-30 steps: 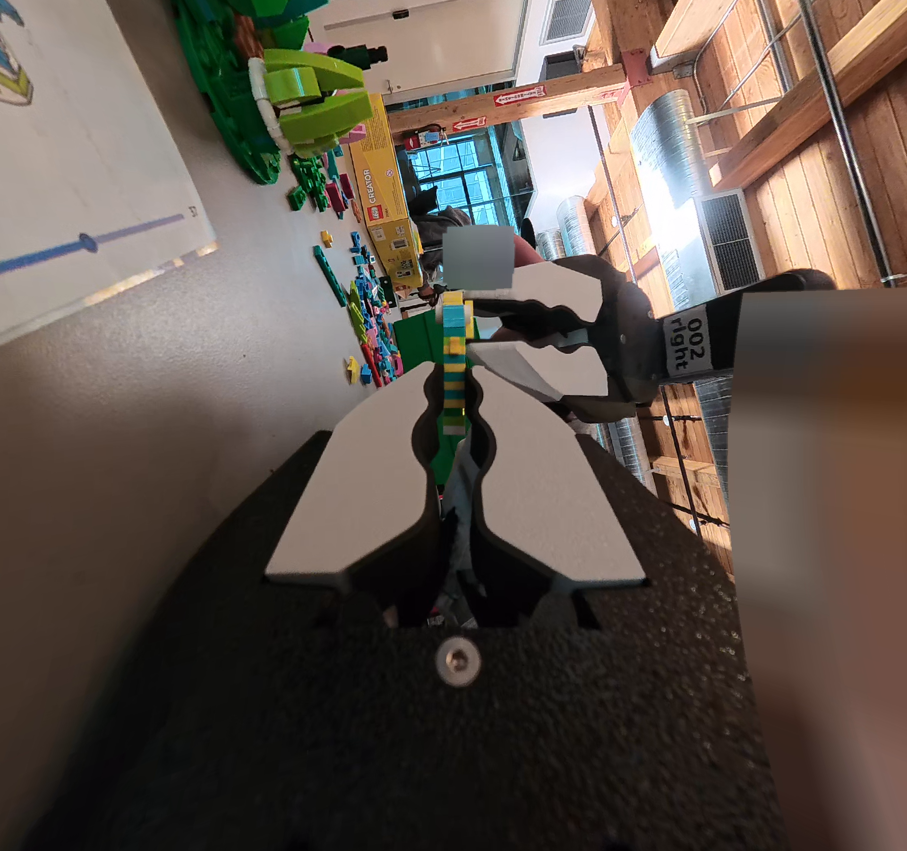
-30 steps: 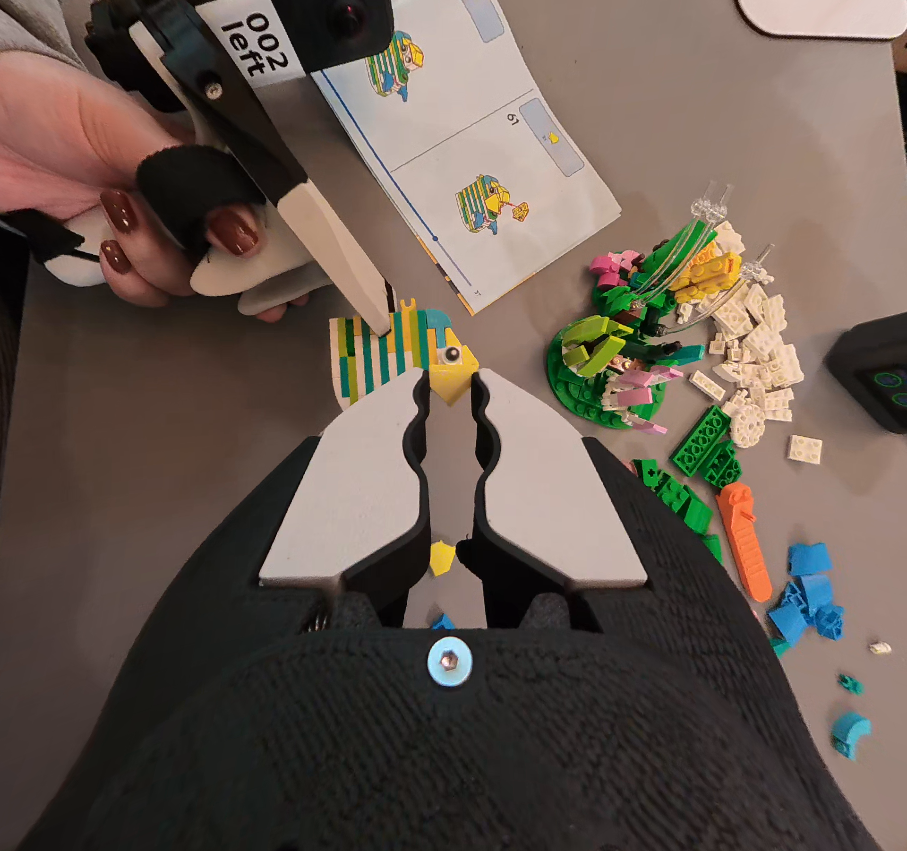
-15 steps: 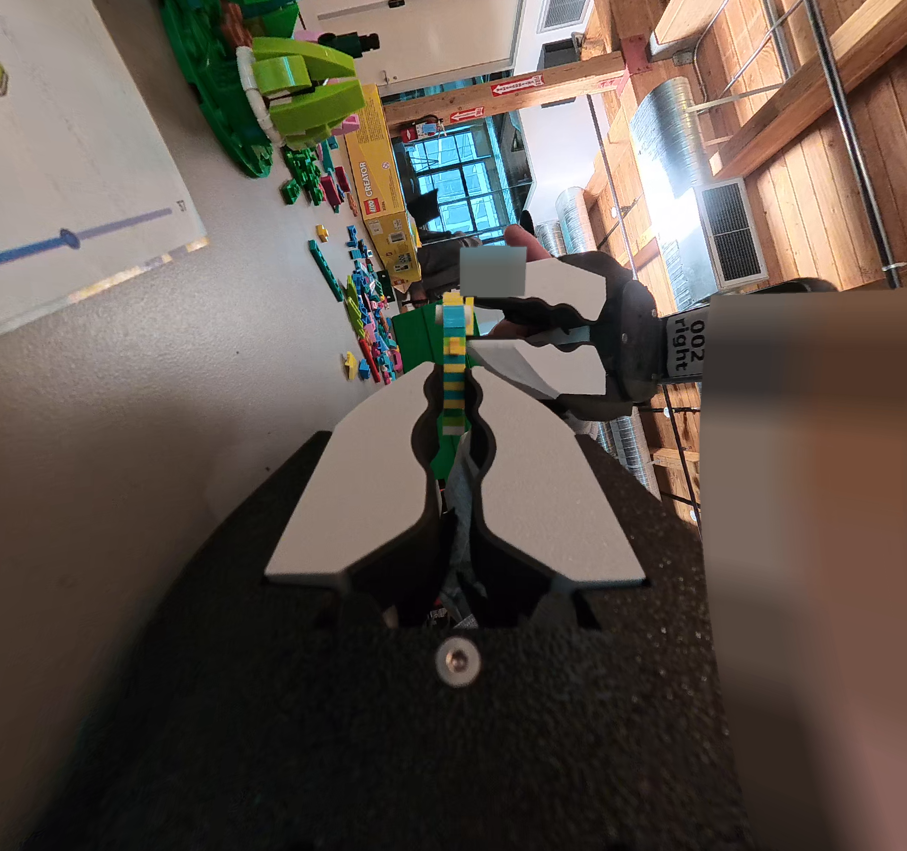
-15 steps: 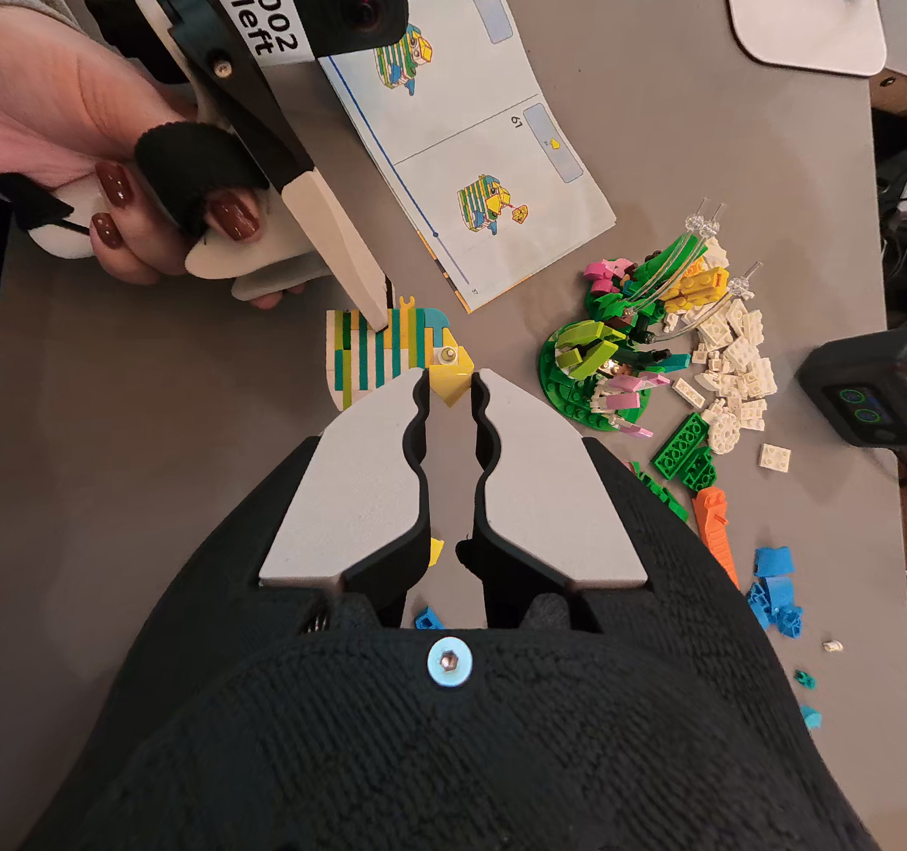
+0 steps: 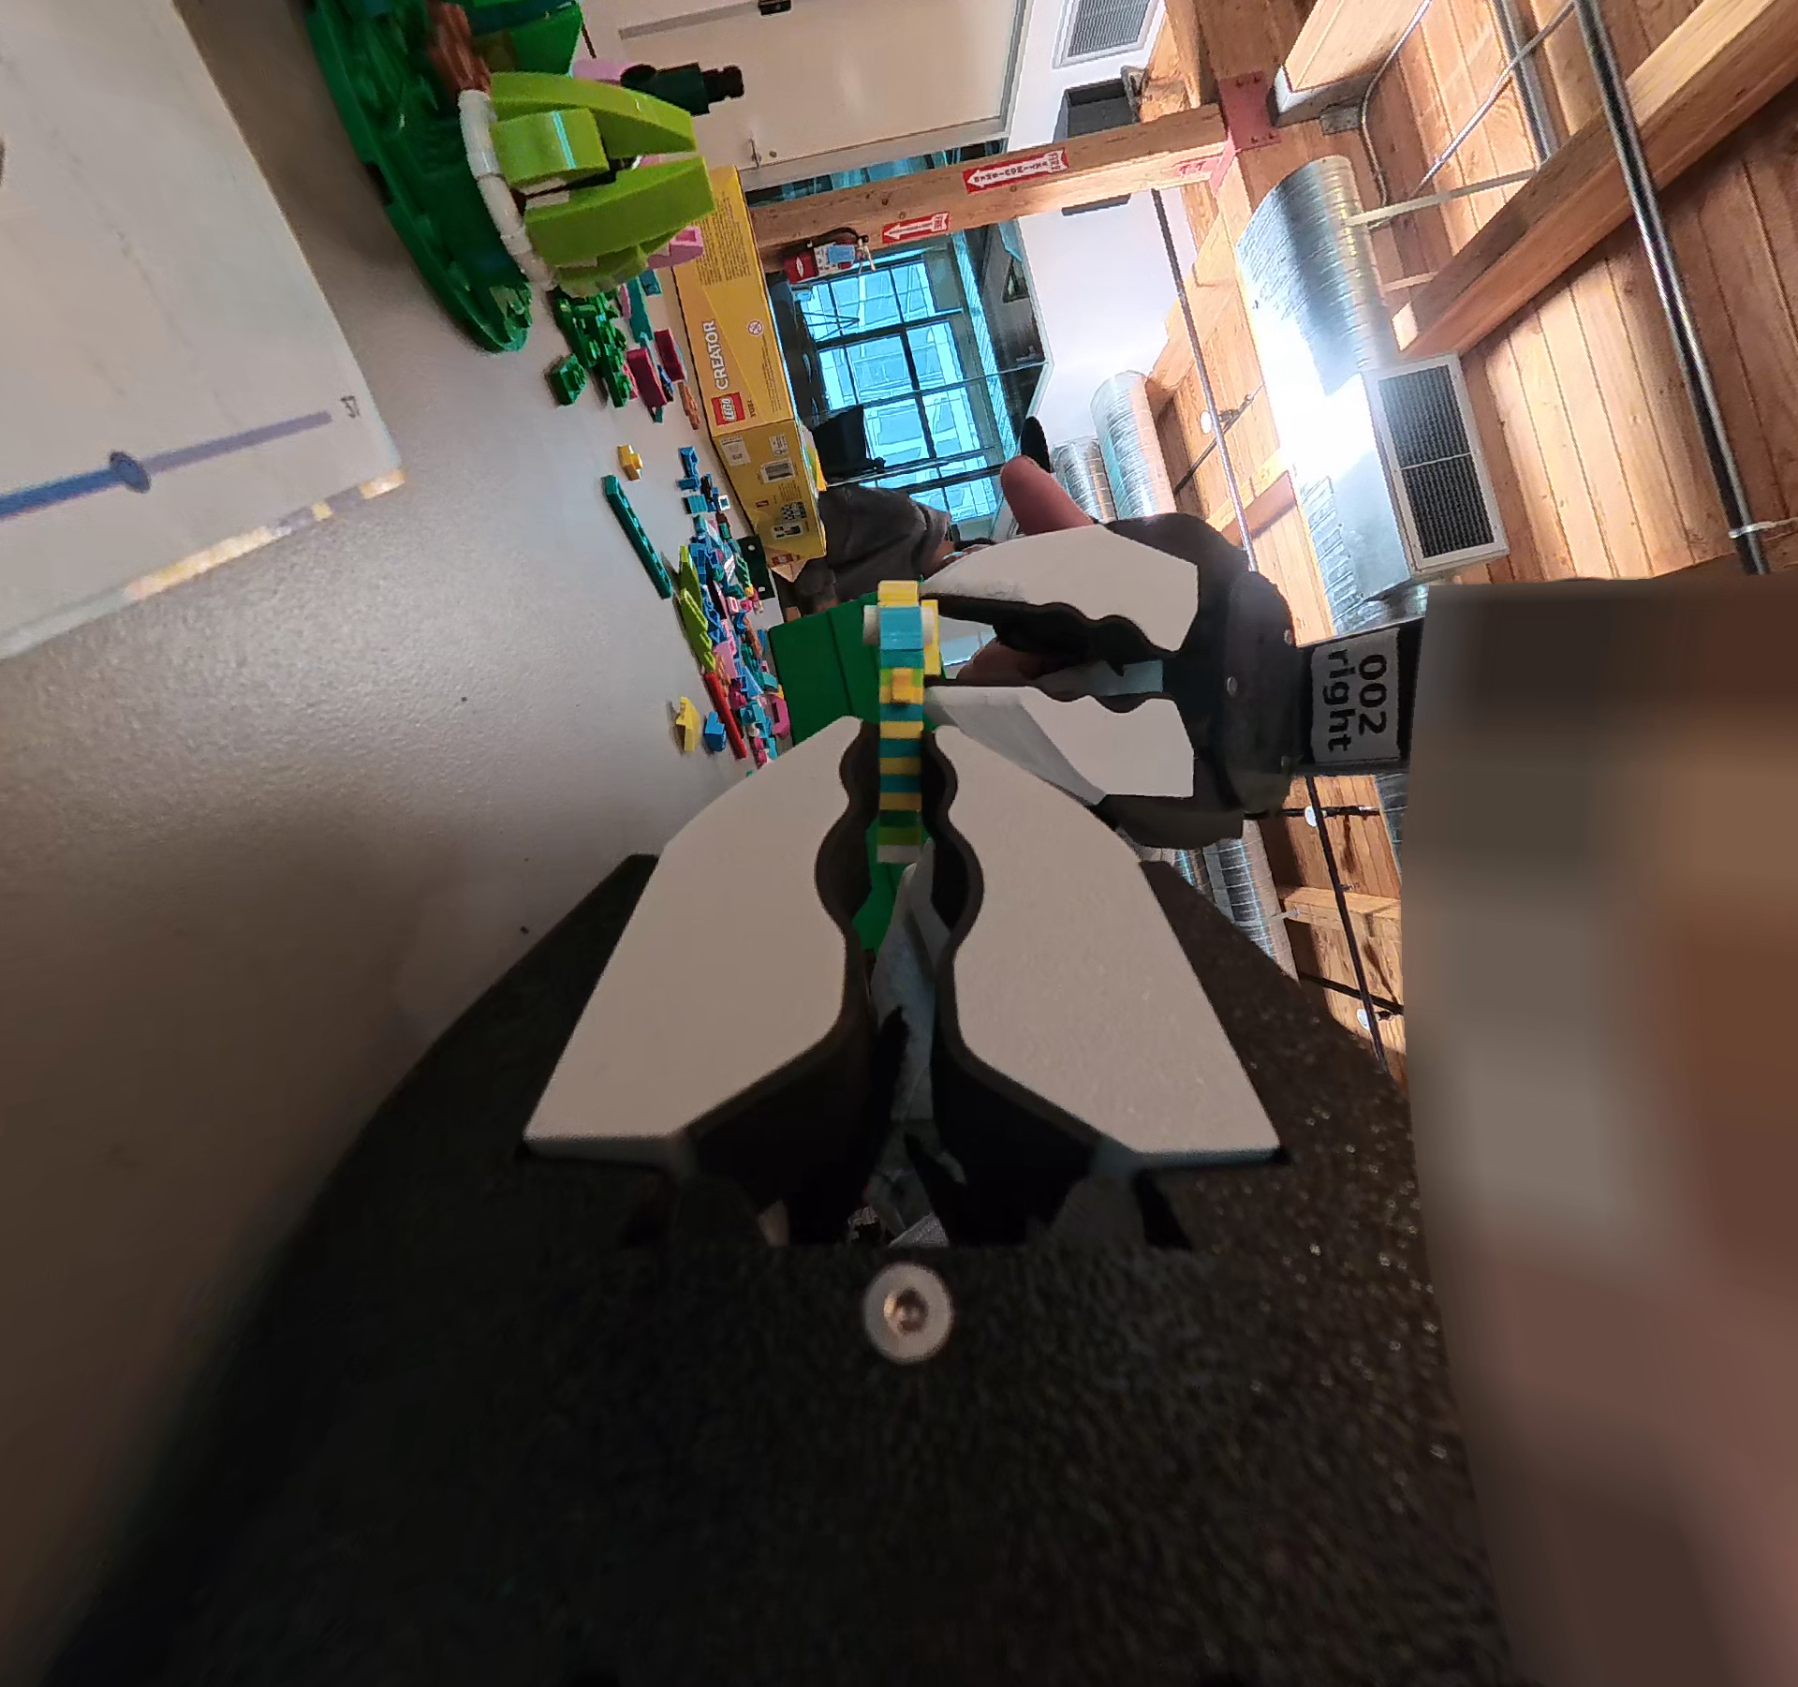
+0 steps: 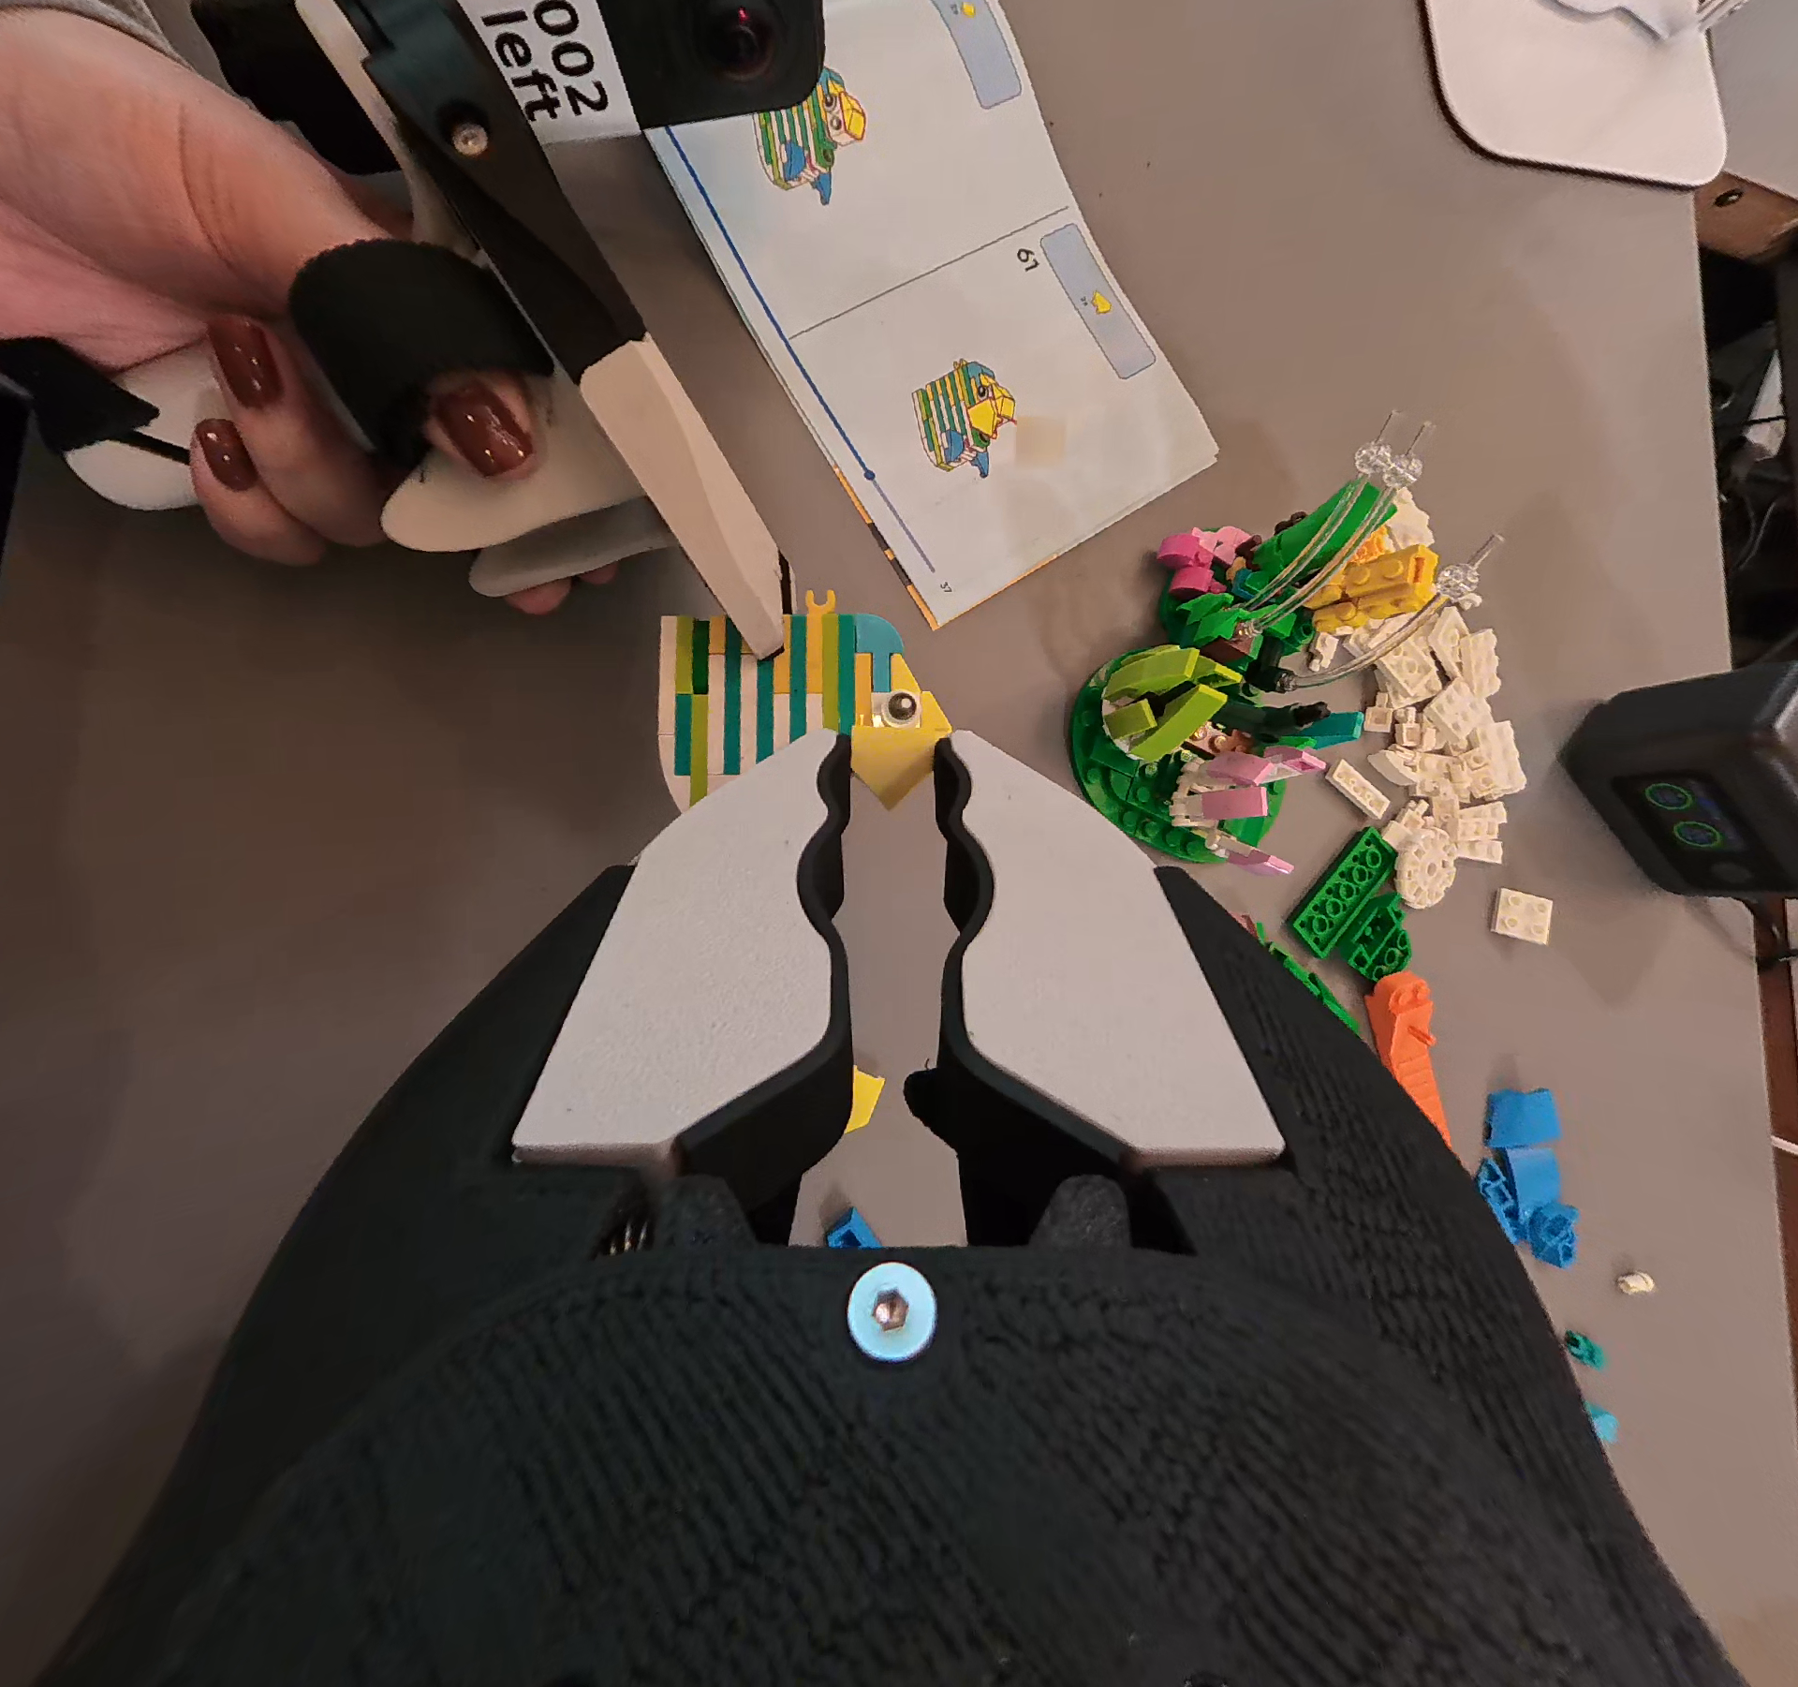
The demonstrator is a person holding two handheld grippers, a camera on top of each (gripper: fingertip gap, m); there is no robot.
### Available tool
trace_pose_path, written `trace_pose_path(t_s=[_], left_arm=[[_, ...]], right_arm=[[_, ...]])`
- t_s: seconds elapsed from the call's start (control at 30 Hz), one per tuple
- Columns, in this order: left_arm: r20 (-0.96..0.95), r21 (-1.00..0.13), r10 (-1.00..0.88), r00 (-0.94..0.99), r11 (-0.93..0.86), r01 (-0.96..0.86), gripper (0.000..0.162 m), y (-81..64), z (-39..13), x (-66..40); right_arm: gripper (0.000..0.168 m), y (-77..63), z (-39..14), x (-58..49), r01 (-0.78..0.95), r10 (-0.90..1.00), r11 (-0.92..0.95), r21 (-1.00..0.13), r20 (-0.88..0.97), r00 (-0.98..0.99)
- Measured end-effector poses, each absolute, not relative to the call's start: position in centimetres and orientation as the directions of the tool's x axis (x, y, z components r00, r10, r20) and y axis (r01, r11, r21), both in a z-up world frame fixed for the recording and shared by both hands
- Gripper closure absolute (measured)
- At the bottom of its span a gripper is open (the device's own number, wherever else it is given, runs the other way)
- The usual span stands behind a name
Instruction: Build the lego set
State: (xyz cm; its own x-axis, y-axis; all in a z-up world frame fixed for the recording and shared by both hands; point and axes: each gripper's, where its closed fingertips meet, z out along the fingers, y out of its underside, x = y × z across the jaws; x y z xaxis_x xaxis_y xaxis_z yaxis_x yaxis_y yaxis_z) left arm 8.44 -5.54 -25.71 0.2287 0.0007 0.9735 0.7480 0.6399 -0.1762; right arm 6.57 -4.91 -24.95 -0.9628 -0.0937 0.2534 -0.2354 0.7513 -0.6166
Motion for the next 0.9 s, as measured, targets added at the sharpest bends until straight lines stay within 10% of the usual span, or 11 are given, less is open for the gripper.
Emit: trace_pose_path(t_s=[0.9], left_arm=[[0.962, -0.066, -0.152, 0.225, 0.675, 0.735, 0.155, -5.9, -24.6, 8.5]], right_arm=[[0.153, -5.5, -23.6, 6.7, -0.262, -0.109, 0.741, -0.618, 0.274, -0.955]])
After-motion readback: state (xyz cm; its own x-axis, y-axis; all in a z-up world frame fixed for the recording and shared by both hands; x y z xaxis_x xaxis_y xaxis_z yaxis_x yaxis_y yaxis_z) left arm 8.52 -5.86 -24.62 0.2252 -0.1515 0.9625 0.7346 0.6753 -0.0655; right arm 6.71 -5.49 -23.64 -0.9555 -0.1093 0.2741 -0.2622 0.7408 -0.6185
